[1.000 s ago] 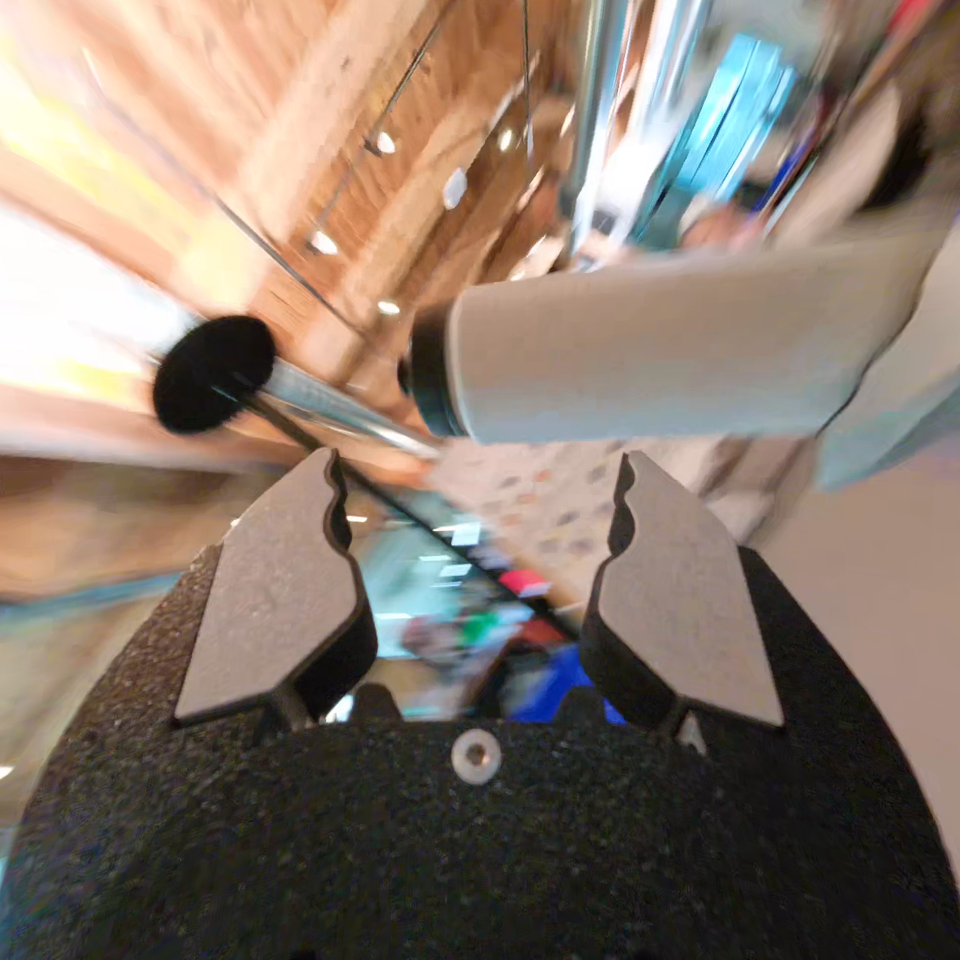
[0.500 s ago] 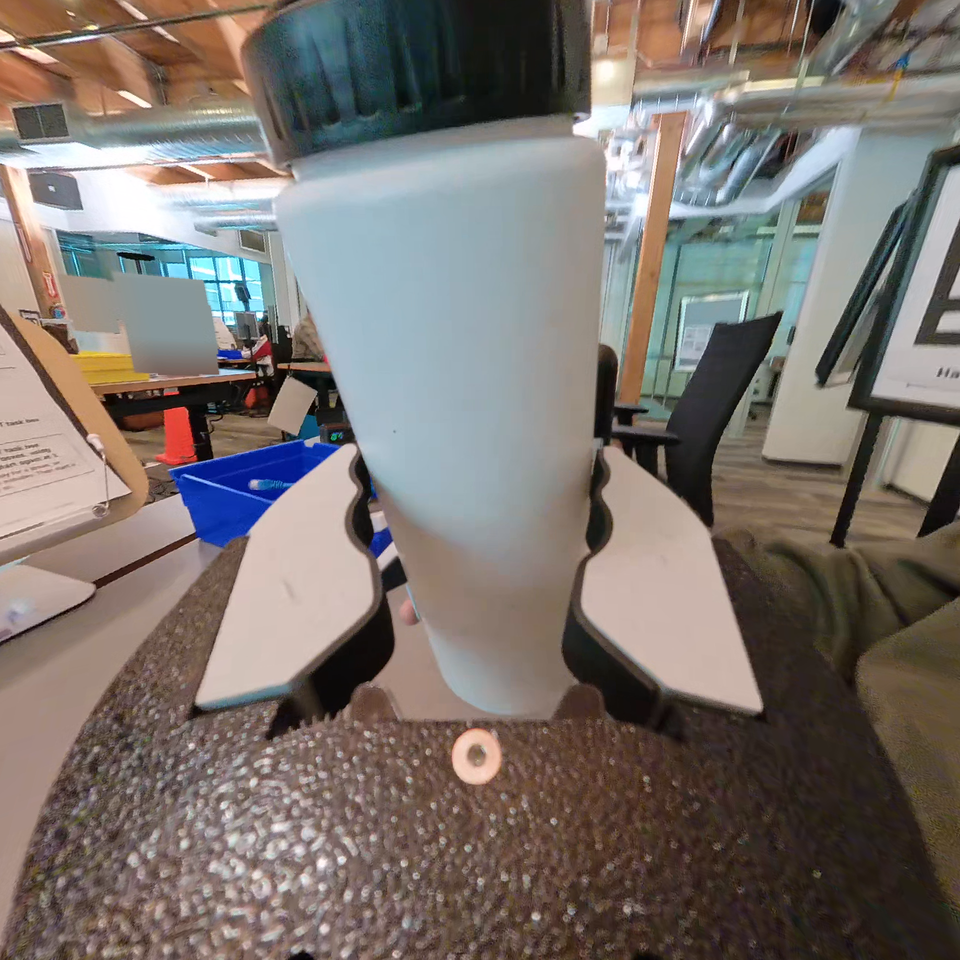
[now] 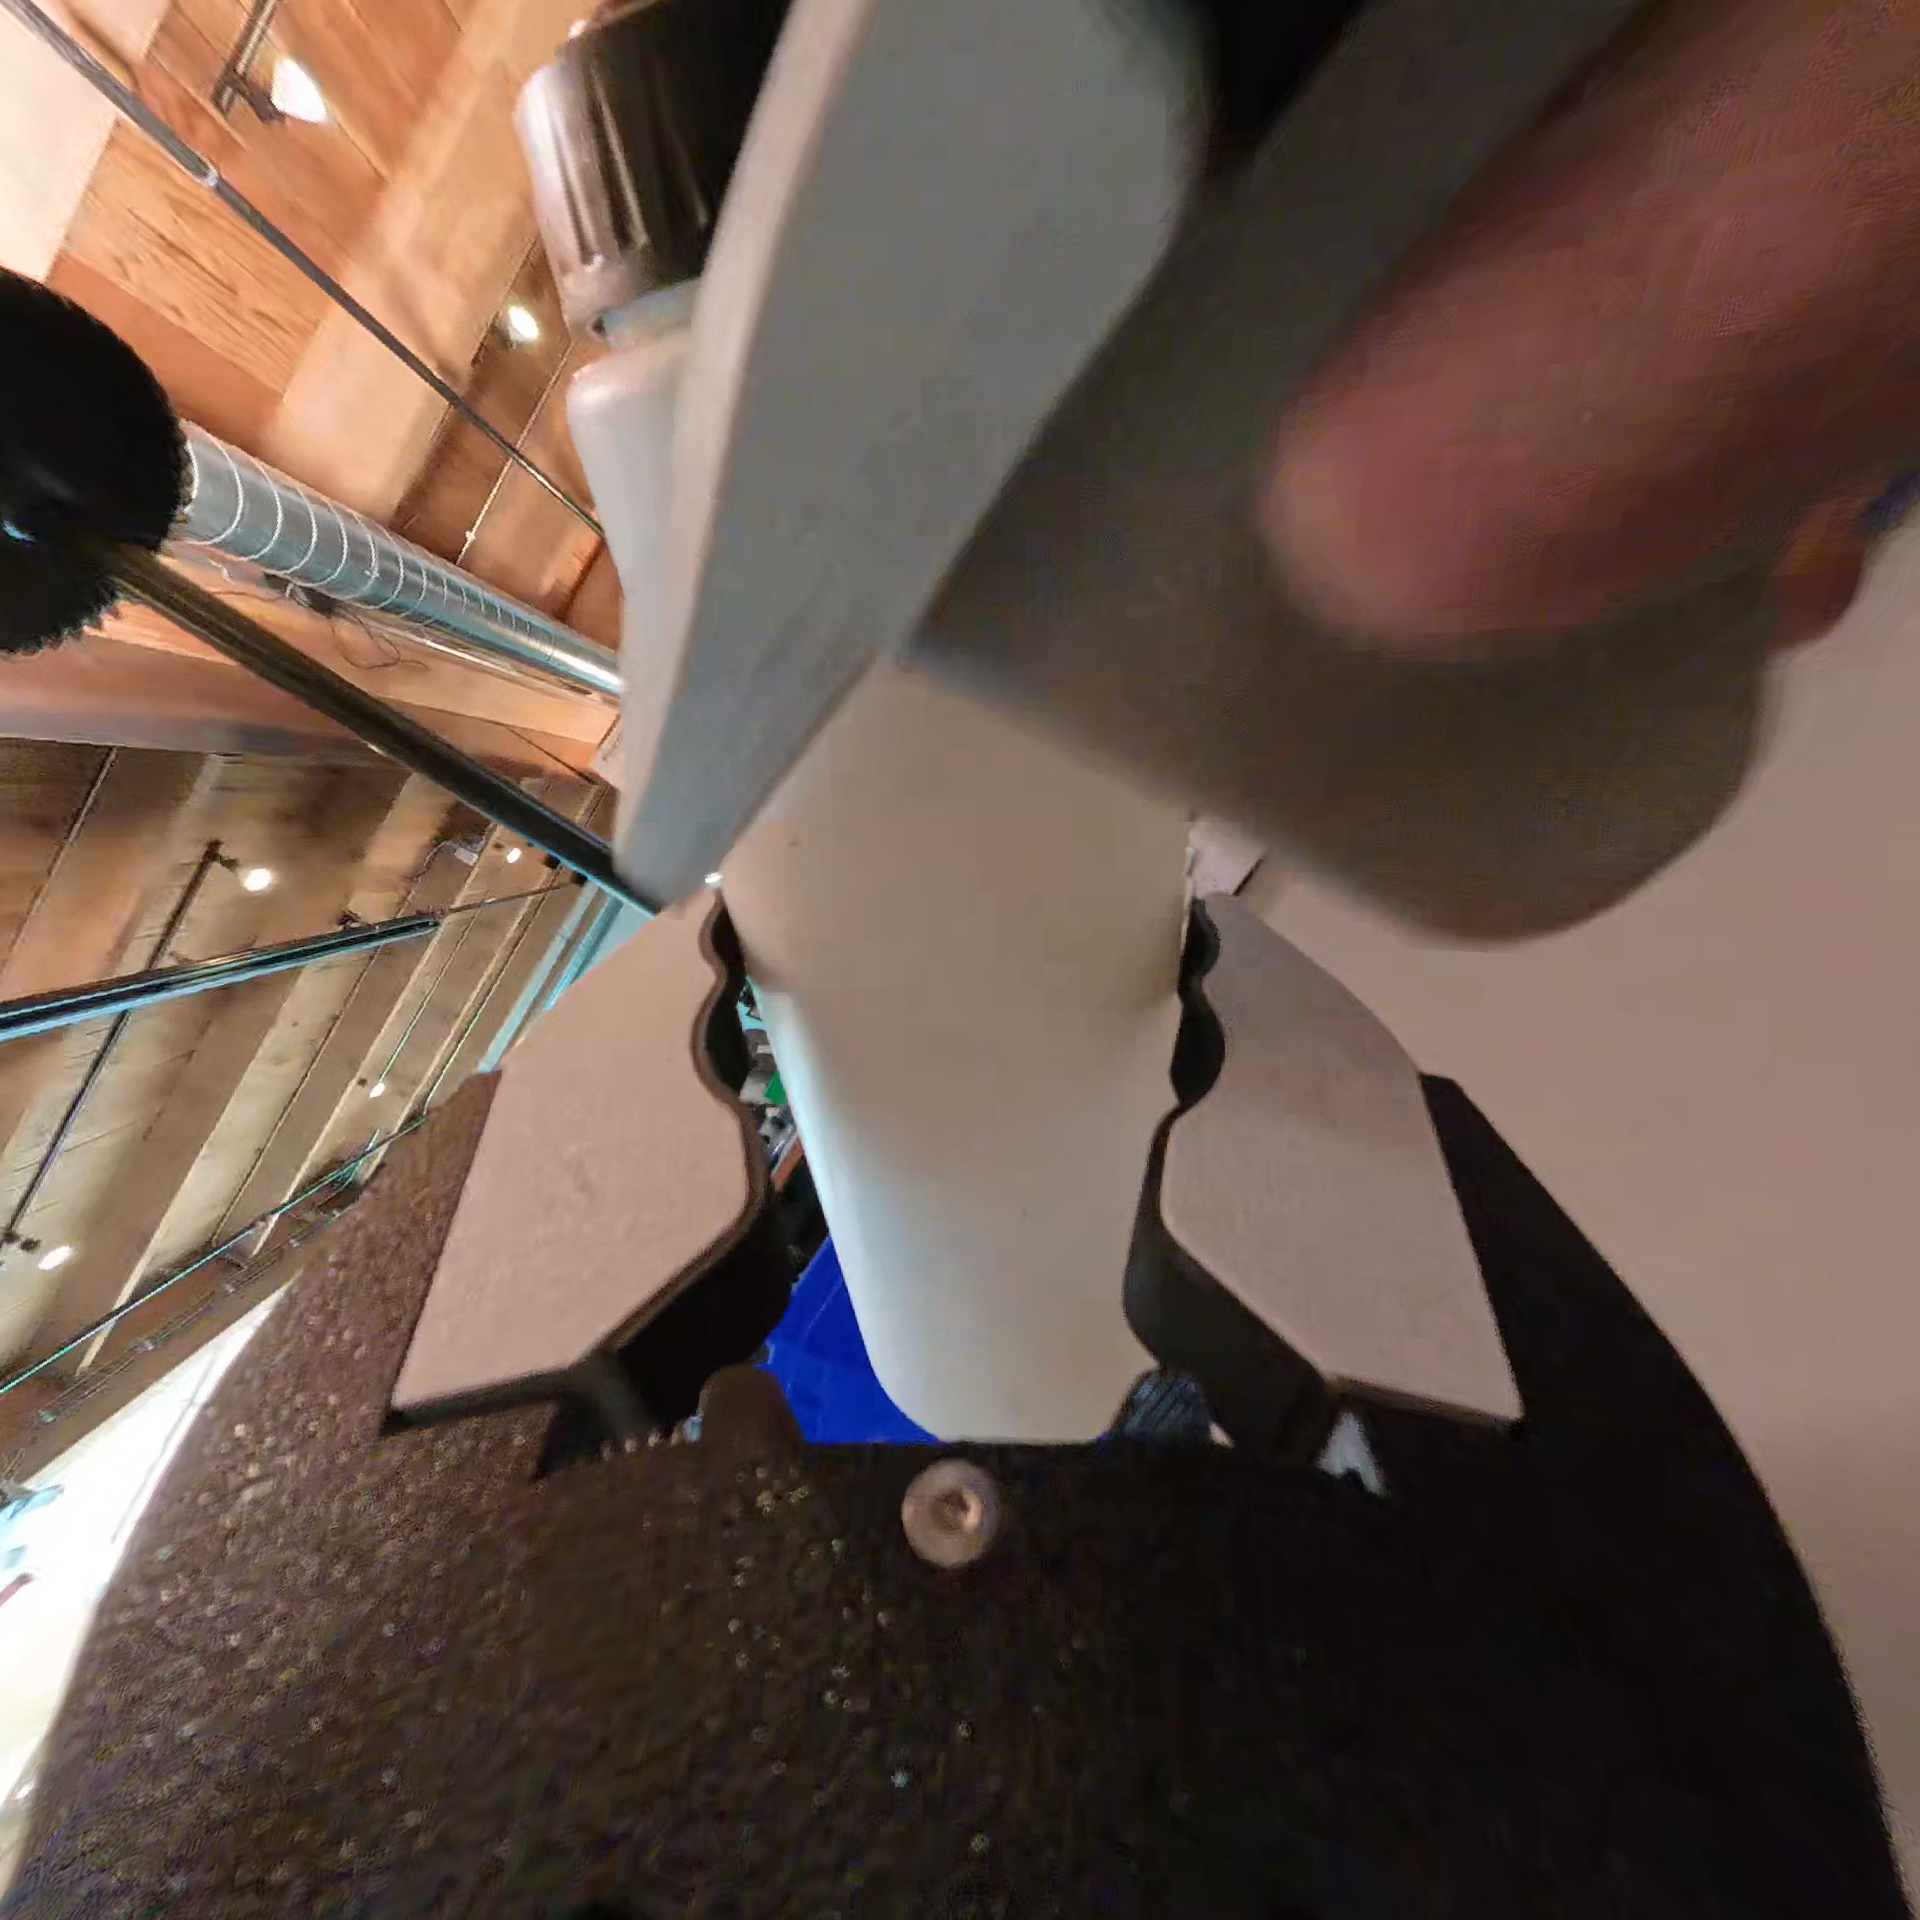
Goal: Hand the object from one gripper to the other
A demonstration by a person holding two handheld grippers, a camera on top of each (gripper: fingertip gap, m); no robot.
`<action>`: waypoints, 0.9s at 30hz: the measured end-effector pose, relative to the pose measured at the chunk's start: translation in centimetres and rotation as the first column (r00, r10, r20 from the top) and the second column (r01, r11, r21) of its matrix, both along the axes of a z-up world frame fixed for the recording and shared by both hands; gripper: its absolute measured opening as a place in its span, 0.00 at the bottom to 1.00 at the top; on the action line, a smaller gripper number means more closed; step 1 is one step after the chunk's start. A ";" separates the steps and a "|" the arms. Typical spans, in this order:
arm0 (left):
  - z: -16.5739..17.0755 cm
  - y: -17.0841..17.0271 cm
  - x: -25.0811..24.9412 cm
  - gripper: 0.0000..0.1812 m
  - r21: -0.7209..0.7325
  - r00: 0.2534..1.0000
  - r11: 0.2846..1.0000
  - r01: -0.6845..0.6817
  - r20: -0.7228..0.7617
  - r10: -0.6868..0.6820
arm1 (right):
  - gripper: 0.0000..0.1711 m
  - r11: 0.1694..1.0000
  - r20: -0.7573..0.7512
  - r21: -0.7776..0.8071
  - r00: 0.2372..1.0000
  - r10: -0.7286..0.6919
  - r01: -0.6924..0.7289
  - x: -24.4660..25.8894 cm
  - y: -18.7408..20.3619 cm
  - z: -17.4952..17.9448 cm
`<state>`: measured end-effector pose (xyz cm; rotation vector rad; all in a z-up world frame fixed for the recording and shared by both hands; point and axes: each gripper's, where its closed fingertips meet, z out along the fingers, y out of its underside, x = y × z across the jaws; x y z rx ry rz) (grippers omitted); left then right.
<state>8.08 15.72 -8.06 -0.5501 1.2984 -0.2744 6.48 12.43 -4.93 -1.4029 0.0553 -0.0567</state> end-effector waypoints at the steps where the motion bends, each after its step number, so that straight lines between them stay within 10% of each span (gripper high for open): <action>1: -0.3 -0.4 0.1 0.44 -0.011 1.000 1.000 0.004 0.002 -0.004 | 0.59 0.998 0.024 -0.006 0.998 -0.062 0.062 0.6 0.0 -0.3; 9: -1.6 -2.8 0.1 0.45 -0.194 0.949 0.952 0.238 -0.164 -0.271 | 0.51 0.997 0.022 0.023 0.997 0.078 -0.079 2.3 -1.3 0.2; 11: -2.1 -2.8 -0.4 0.59 -0.303 0.903 0.917 0.261 -0.259 -0.342 | 0.51 0.981 0.036 0.006 0.980 0.194 -0.195 1.7 -2.0 0.5; 23: -5.7 -8.3 -6.2 0.54 -0.862 0.321 0.347 0.370 -0.232 -0.918 | 0.51 0.766 0.065 0.074 0.770 0.635 -0.639 -3.0 -5.2 0.6; 27: -7.4 -9.8 -5.0 0.53 -0.905 0.282 0.255 0.340 -0.161 -0.946 | 0.51 0.768 0.063 0.109 0.775 0.628 -0.631 -3.5 -4.8 1.1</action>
